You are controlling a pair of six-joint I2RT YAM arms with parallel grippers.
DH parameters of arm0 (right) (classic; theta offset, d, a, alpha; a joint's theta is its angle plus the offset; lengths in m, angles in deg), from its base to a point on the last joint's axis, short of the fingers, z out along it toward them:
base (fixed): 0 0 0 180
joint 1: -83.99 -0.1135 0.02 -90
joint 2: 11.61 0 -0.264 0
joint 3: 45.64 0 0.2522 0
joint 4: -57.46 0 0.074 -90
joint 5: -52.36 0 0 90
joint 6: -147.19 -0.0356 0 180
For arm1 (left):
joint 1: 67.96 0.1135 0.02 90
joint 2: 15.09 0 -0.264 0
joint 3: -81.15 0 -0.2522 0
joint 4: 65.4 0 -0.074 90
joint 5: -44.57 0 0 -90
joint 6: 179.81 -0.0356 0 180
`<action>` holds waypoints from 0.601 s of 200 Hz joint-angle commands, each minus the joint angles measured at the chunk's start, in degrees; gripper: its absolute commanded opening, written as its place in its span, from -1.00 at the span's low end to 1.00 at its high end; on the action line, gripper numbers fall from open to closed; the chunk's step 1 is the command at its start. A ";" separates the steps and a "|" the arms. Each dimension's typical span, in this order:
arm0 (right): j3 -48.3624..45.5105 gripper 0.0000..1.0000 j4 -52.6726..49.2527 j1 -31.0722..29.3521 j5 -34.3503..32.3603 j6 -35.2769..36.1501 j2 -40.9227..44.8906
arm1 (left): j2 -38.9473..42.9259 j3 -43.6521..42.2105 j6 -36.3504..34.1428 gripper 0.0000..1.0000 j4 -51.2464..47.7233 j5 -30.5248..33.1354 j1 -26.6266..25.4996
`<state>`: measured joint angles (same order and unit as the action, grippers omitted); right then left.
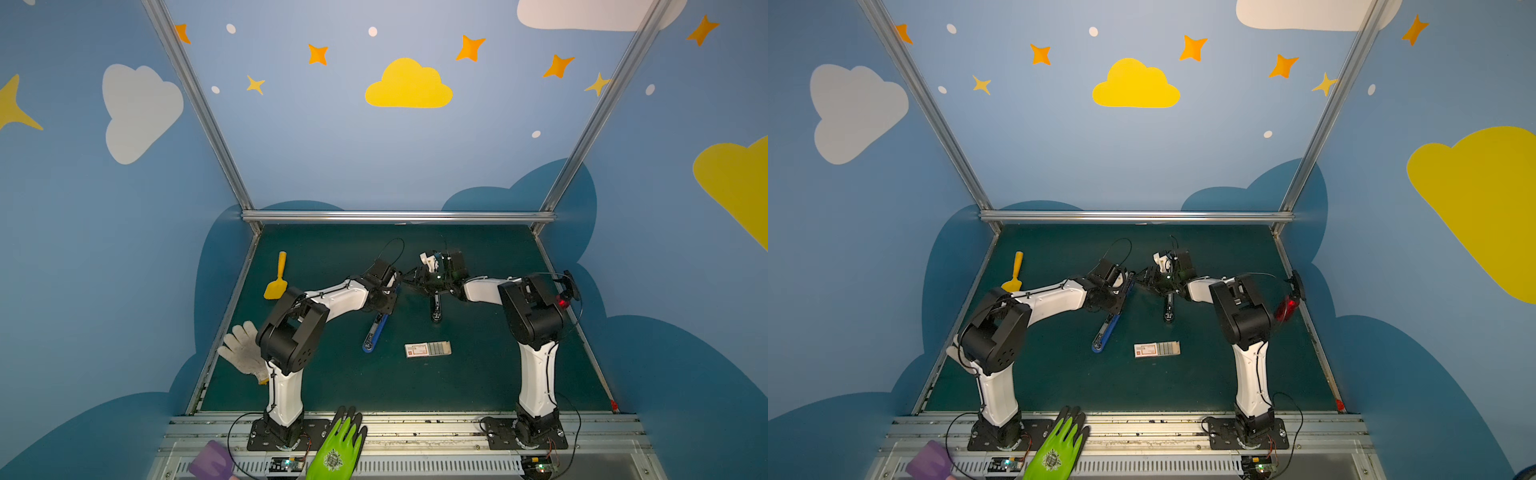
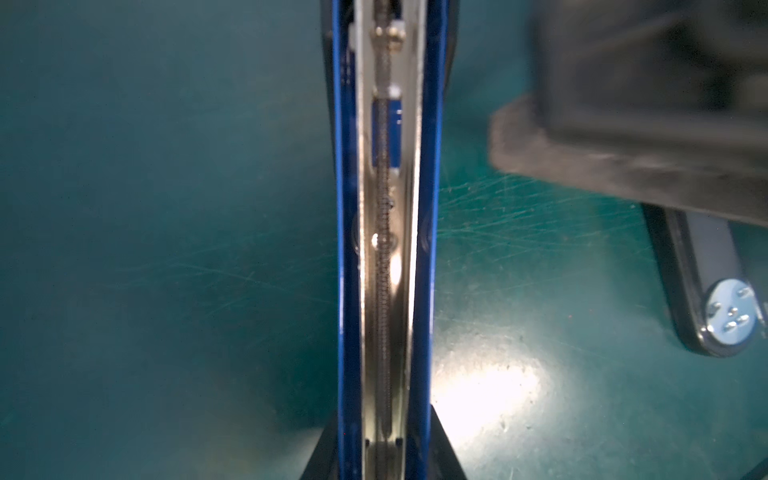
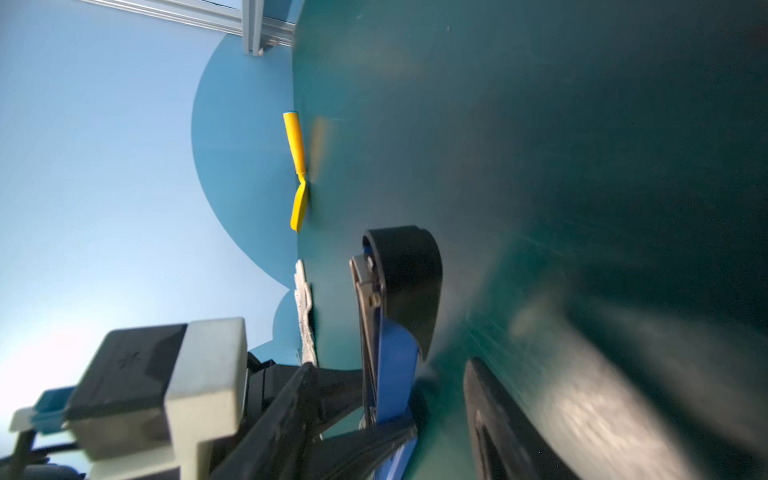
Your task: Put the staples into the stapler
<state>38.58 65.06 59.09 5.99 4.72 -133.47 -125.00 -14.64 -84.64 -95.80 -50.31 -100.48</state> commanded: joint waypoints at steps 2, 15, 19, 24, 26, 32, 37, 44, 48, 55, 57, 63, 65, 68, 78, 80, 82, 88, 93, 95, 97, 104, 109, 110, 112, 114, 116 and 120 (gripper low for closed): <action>2.40 0.12 3.84 -0.05 1.72 -2.42 -2.12 | 3.03 0.06 0.11 -0.92 2.66 -0.63 -0.20; 3.37 0.13 3.44 -0.09 1.82 -2.46 -2.94 | 3.13 -0.01 0.19 -0.92 2.91 -0.95 -0.23; 3.72 0.13 3.33 -0.11 1.94 -2.46 -3.14 | 3.16 -0.05 0.19 -0.92 2.99 -1.00 -0.35; 4.08 0.13 3.21 -0.08 1.95 -2.46 -3.40 | 3.16 -0.06 0.19 -0.92 3.00 -1.00 -0.43; 4.19 0.13 3.17 -0.10 1.97 -2.46 -3.52 | 3.17 -0.06 0.15 -0.92 3.02 -1.00 -0.51; 4.47 0.11 3.23 -0.14 2.02 -2.47 -3.75 | 3.21 -0.06 0.10 -0.92 3.04 -1.05 -0.60; 4.80 0.10 3.26 -0.06 1.98 -2.46 -3.97 | 3.12 -0.13 0.10 -0.92 3.02 -1.13 -0.79; 5.19 0.07 3.33 -0.06 2.11 -2.59 -4.24 | 3.12 -0.12 0.10 -0.92 3.02 -1.18 -0.83; 5.49 0.06 3.41 0.01 2.07 -2.64 -4.48 | 3.12 -0.14 0.10 -0.92 3.02 -1.26 -0.92; 5.99 0.05 3.44 0.01 2.23 -2.70 -4.84 | 3.12 -0.23 0.02 -0.92 3.11 -1.35 -1.04; 6.18 0.04 3.47 0.03 2.31 -2.72 -4.98 | 3.16 -0.23 -0.03 -0.92 3.11 -1.29 -1.01; 6.58 0.03 3.42 -0.01 2.34 -2.81 -5.26 | 3.21 -0.23 0.02 -0.92 3.12 -1.35 -1.14; 6.75 0.03 3.46 -0.04 2.37 -2.88 -5.37 | 3.21 -0.23 0.02 -0.92 3.15 -1.33 -1.19; 6.94 0.02 3.51 -0.02 2.48 -2.94 -5.54 | 3.21 -0.23 -0.06 -0.92 3.07 -1.30 -1.22; 7.54 -0.01 3.63 -0.05 2.57 -3.16 -5.96 | 3.29 -0.23 -0.07 -0.92 2.93 -1.27 -1.34; 7.69 -0.02 3.63 -0.05 2.52 -3.16 -6.05 | 3.30 -0.23 -0.14 -0.92 2.93 -1.27 -1.44; 7.75 -0.03 3.63 0.01 2.53 -3.17 -6.13 | 3.30 -0.23 -0.13 -0.92 2.89 -1.27 -1.44; 8.17 -0.08 3.46 -0.03 2.55 -3.17 -6.34 | 3.30 -0.23 -0.27 -0.92 2.87 -1.27 -1.52; 8.46 -0.12 3.39 -0.04 2.56 -3.21 -6.53 | 3.38 -0.23 -0.26 -0.92 2.76 -1.18 -1.54; 8.49 -0.13 3.37 -0.05 2.58 -3.24 -6.65 | 3.38 -0.23 -0.25 -0.92 2.76 -1.11 -1.58; 8.58 -0.15 3.39 -0.03 2.66 -3.25 -6.70 | 3.41 -0.23 -0.25 -0.92 2.69 -1.05 -1.59; 8.81 -0.21 3.63 0.02 2.75 -3.26 -6.93 | 3.46 -0.23 -0.23 -0.92 2.67 -0.96 -1.59; 8.88 -0.26 3.52 0.00 2.79 -3.10 -7.03 | 3.55 -0.23 -0.22 -0.91 2.67 -0.85 -1.60; 8.85 -0.28 3.56 0.01 2.78 -3.05 -7.05 | 3.55 -0.23 -0.24 -0.91 2.71 -0.84 -1.64; 8.94 -0.30 3.48 0.01 2.77 -3.01 -7.07 | 3.56 -0.23 -0.18 -0.90 2.70 -0.76 -1.60; 8.96 -0.32 3.46 -0.04 2.79 -2.93 -7.07 | 3.52 -0.23 -0.16 -0.88 2.63 -0.68 -1.59; 9.03 -0.33 3.36 -0.01 2.73 -2.76 -7.07 | 3.55 -0.23 -0.12 -0.86 2.64 -0.64 -1.59; 9.14 -0.37 3.18 0.09 2.71 -2.61 -7.07 | 3.63 -0.23 -0.01 -0.81 2.55 -0.53 -1.59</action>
<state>46.03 67.18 59.09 8.03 1.88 -139.50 -124.38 -14.64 -84.62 -94.58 -50.73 -101.59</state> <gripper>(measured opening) 0.363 0.246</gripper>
